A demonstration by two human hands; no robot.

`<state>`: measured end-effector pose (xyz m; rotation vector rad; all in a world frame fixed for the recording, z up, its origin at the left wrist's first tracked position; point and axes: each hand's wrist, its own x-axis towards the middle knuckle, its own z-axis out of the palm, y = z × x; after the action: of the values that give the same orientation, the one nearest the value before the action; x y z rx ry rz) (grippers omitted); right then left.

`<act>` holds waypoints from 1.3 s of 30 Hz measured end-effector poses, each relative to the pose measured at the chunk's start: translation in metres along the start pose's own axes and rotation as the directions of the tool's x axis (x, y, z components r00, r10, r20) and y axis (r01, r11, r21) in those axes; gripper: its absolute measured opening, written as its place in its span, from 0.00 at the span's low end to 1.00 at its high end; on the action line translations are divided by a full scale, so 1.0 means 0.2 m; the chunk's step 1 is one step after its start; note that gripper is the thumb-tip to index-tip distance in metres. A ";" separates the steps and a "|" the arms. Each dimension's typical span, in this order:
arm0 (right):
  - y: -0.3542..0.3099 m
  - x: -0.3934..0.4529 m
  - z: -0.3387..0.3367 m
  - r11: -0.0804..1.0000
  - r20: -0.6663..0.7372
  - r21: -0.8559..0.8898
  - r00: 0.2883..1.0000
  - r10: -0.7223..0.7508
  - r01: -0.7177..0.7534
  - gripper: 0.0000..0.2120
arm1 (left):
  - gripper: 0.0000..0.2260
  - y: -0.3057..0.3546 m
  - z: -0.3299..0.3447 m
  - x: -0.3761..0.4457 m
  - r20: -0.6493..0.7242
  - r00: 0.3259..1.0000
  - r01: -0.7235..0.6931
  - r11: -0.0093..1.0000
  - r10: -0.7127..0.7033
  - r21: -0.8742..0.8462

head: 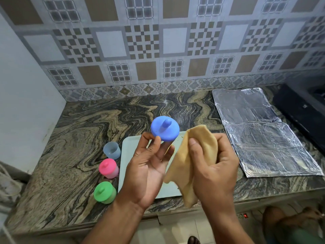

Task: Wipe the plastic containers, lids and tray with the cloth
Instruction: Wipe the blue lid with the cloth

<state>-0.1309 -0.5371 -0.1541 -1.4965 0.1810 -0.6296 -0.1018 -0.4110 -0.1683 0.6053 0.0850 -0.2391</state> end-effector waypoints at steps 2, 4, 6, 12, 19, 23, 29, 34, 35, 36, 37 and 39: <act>0.00 0.03 -0.02 0.999 -0.023 -0.034 1.000 0.005 -0.006 0.08 | 0.13 0.00 -0.02 0.00 0.045 0.999 -0.027 1.000 0.026 0.003; 0.00 0.04 -0.02 0.998 -0.011 -0.068 1.000 -0.016 0.015 0.08 | 0.12 -0.01 -0.01 -0.01 0.050 0.998 -0.031 0.999 0.029 0.040; 0.00 0.04 0.00 0.994 0.008 -0.101 0.999 -0.044 0.044 0.08 | 0.07 -0.02 0.00 -0.03 0.069 0.997 -0.034 0.995 0.028 0.094; -0.02 0.07 0.02 0.988 0.066 -0.131 0.995 -0.078 0.086 0.07 | 0.04 0.03 -0.01 -0.02 0.147 0.987 -0.112 0.945 0.069 0.306; -0.02 0.12 0.00 0.983 0.171 -0.123 0.978 -0.117 0.139 0.04 | 0.10 0.18 -0.06 0.03 0.277 0.961 -0.164 0.841 0.017 0.516; -0.02 0.23 -0.02 0.959 0.197 -0.193 0.966 -0.168 0.206 0.04 | 0.04 0.23 -0.09 0.03 0.246 0.968 -0.084 0.855 -0.052 0.512; -0.04 0.34 -0.12 0.982 0.341 -0.080 0.931 -0.133 0.169 0.04 | 0.20 0.22 -0.12 0.01 0.136 0.982 0.076 0.939 -0.128 0.335; 0.03 0.26 -0.08 0.996 0.502 -0.044 0.864 -0.049 0.082 0.06 | 0.11 0.20 -0.08 0.02 0.116 0.984 0.087 0.930 -0.137 0.356; 0.04 0.25 -0.07 0.999 0.491 -0.016 0.871 -0.029 0.042 0.06 | 0.08 0.20 -0.07 0.02 0.102 0.986 0.083 0.923 -0.130 0.376; 0.05 0.24 -0.06 1.000 0.463 0.022 0.886 -0.006 -0.004 0.07 | 0.07 0.20 -0.06 0.02 0.101 0.987 0.077 0.920 -0.125 0.385; 0.06 0.23 -0.05 0.997 0.422 0.060 0.906 0.013 -0.042 0.07 | 0.09 0.20 -0.05 0.02 0.111 0.986 0.072 0.920 -0.123 0.384; 0.07 0.20 -0.03 0.992 0.326 0.110 0.945 0.027 -0.066 0.06 | 0.18 0.18 -0.03 0.01 0.153 0.982 0.039 0.912 -0.111 0.409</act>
<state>-0.0966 -0.5635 -0.1581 -1.4524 -0.0748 -0.3424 -0.0912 -0.3790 -0.1524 0.9938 -0.1135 -0.3884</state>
